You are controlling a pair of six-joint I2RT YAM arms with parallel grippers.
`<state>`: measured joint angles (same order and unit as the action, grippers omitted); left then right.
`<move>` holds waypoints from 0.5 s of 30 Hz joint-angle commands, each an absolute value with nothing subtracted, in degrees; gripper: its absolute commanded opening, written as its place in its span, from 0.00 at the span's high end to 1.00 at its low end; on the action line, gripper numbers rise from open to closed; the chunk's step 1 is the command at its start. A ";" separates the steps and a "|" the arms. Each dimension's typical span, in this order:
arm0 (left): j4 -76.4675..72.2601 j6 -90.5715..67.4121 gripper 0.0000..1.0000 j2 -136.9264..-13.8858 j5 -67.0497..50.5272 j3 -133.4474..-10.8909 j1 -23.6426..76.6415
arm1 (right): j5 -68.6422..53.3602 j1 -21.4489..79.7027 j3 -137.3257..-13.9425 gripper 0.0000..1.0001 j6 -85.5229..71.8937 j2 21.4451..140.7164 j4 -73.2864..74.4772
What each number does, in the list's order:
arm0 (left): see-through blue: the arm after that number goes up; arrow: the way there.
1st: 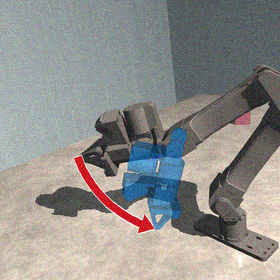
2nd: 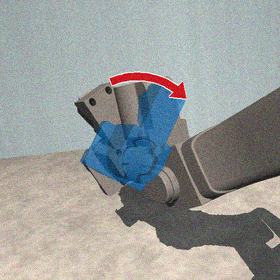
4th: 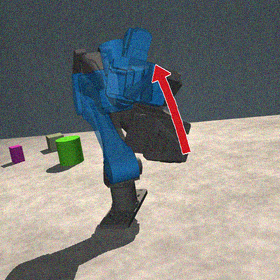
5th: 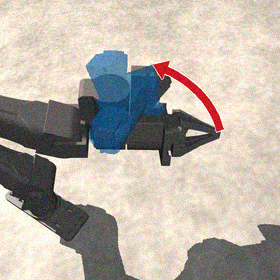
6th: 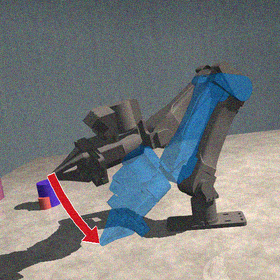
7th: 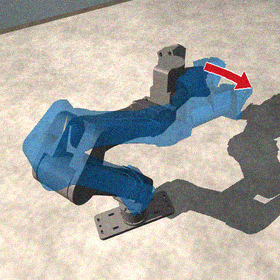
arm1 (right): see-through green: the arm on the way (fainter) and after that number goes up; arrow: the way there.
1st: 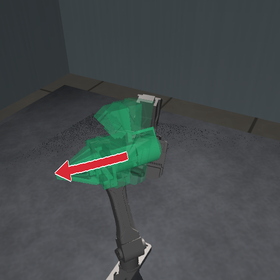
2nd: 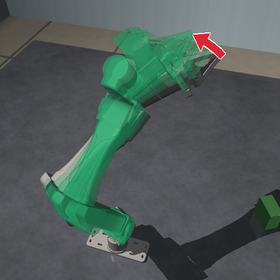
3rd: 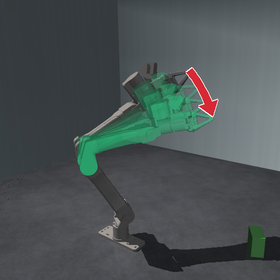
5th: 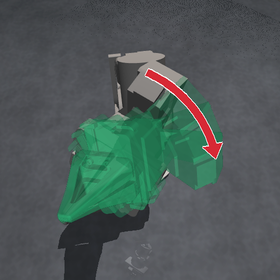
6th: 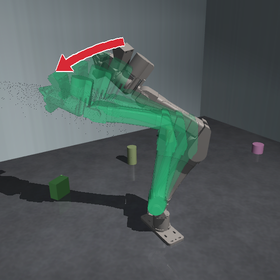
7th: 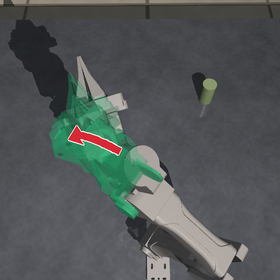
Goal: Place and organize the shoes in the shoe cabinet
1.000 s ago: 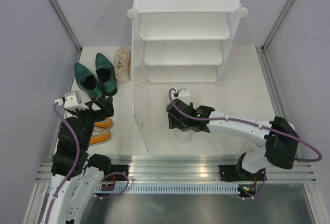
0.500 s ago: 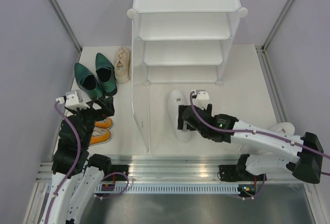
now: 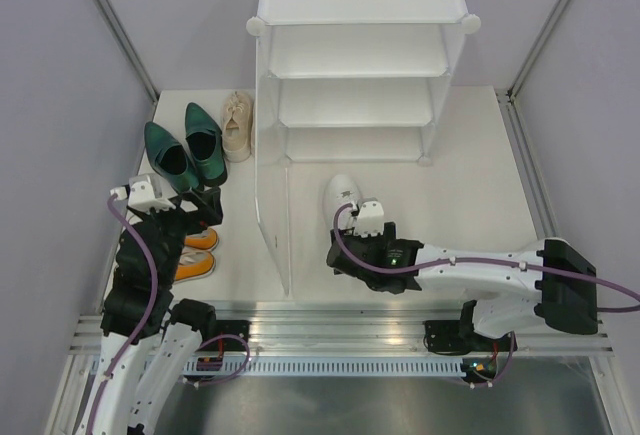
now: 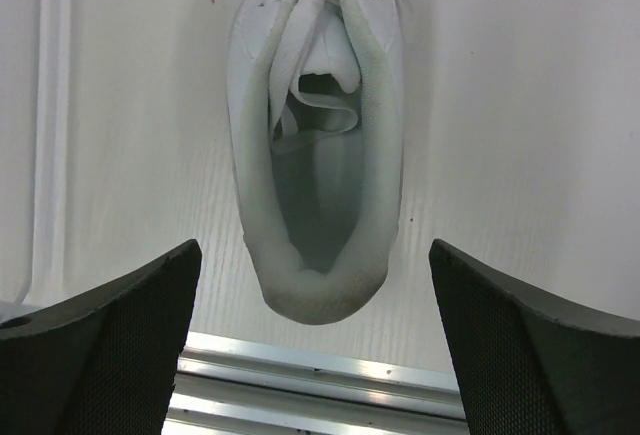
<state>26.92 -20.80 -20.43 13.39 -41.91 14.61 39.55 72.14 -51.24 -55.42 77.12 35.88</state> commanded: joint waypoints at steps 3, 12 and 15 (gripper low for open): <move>25.75 -21.27 0.00 -21.18 13.89 -41.75 14.77 | 45.26 72.33 -53.26 0.02 -60.47 80.15 36.65; 25.75 -21.27 0.00 -21.27 13.62 -41.84 14.68 | 45.79 71.46 -55.90 0.02 -57.48 82.53 33.05; 25.75 -21.27 0.00 -21.18 13.45 -41.84 14.77 | 45.27 70.93 -56.69 0.02 -57.30 84.46 33.05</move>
